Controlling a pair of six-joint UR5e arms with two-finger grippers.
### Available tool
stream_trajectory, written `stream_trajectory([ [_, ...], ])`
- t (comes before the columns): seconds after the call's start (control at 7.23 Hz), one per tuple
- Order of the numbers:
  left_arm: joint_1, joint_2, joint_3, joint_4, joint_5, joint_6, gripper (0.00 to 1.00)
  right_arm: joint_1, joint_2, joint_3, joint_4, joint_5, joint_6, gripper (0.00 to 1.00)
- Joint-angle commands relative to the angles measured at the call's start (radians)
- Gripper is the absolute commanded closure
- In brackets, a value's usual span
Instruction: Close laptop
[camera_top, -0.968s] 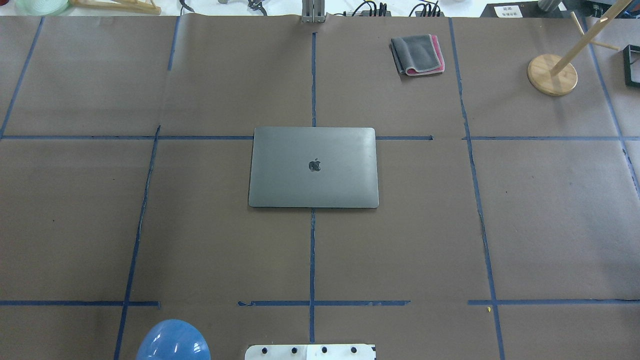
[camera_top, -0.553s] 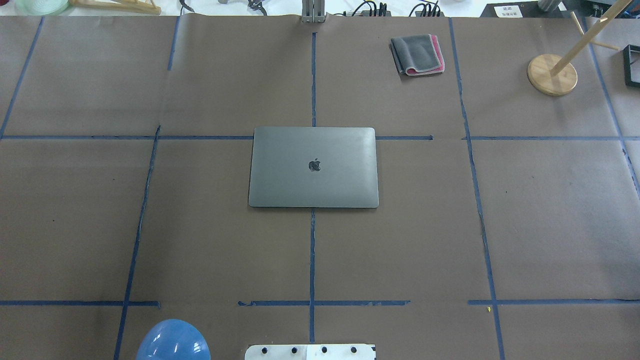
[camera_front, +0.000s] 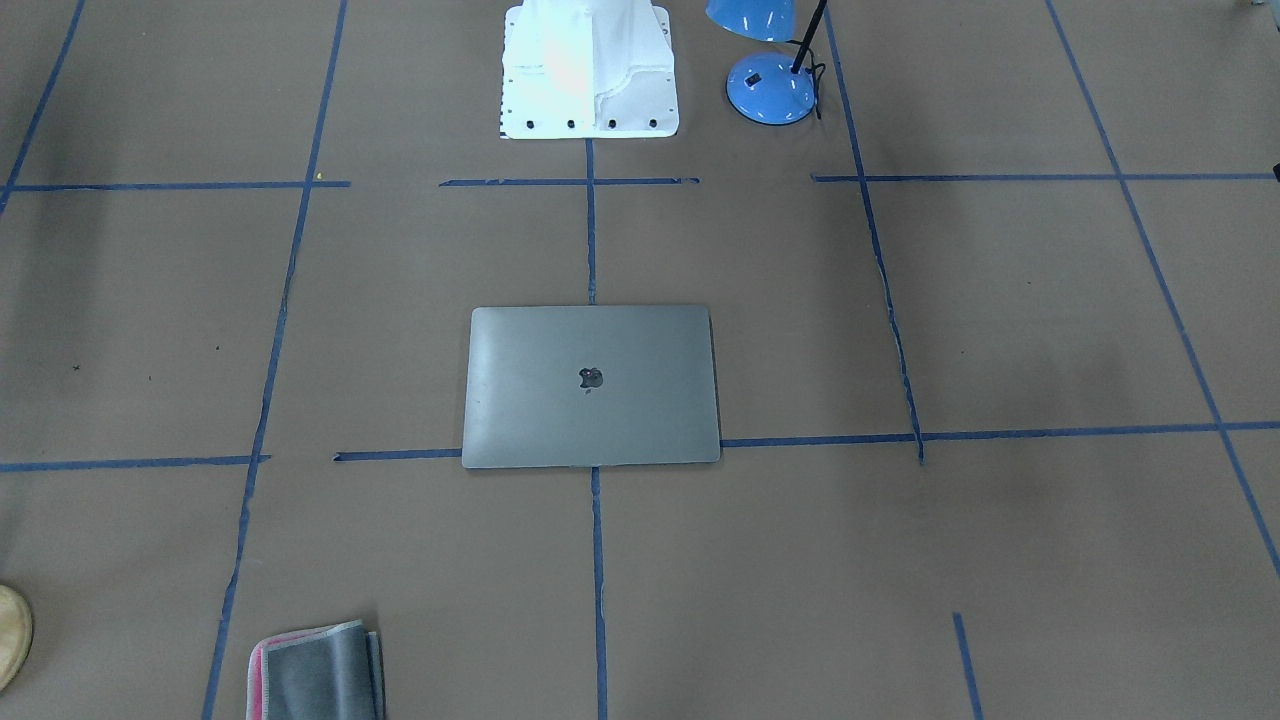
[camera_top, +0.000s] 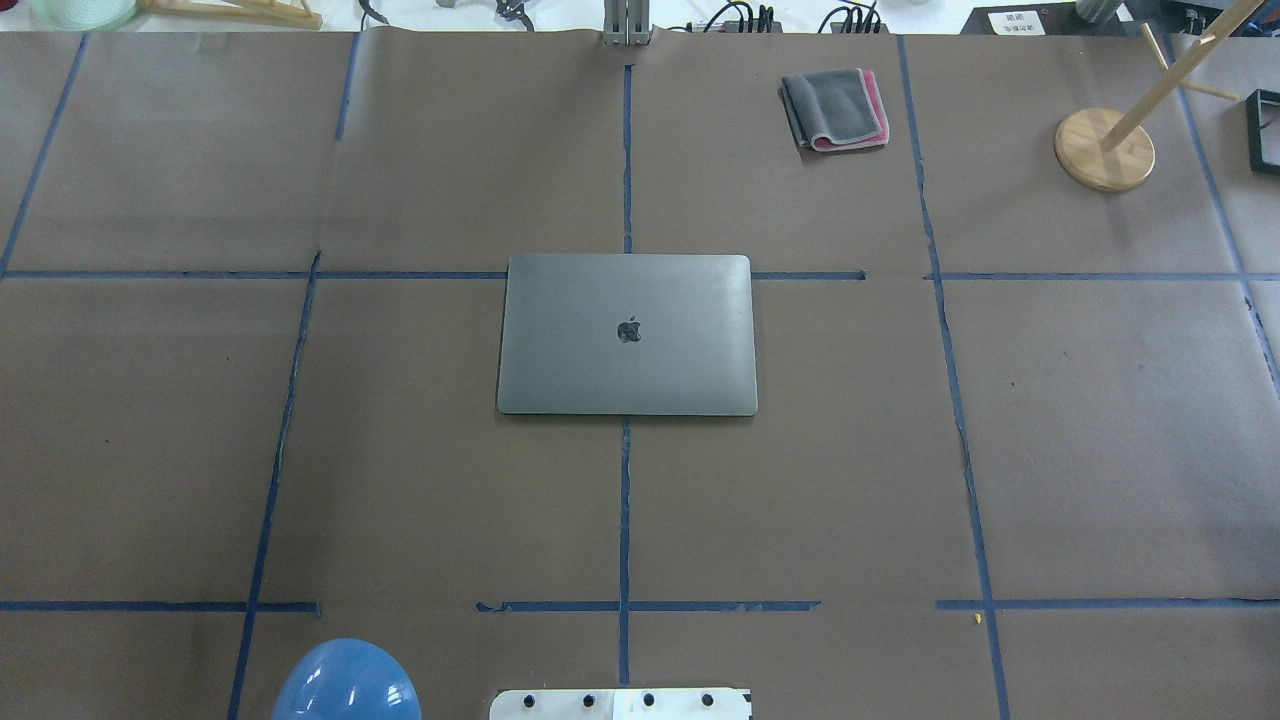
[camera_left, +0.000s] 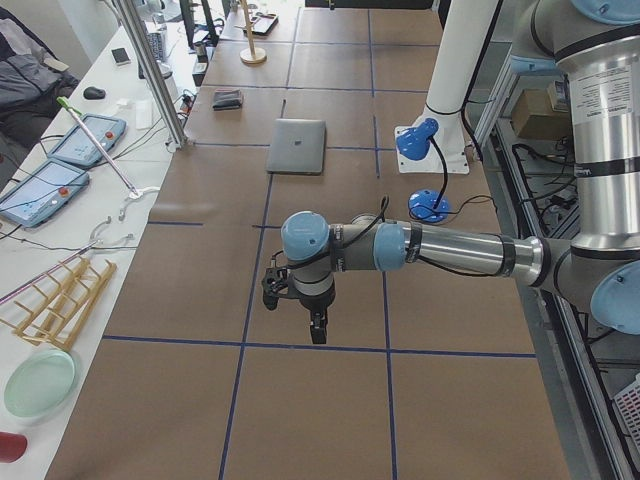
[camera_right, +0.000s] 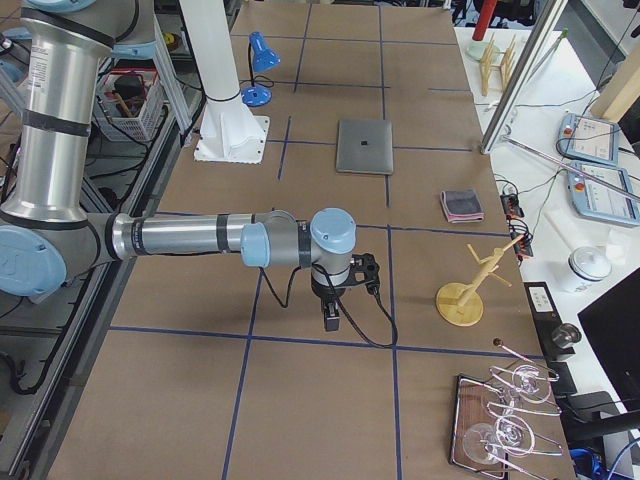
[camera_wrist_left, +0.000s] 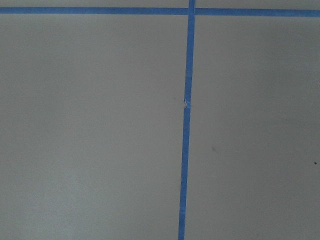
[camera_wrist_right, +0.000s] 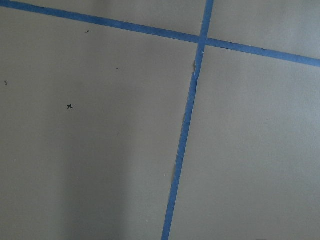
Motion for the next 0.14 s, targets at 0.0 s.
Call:
stream_trajectory([
  [0.0,-0.001,0.0,0.003,0.0,0.0,0.0,0.0,0.0,0.001,0.001,0.0,0.0,0.0,0.0],
])
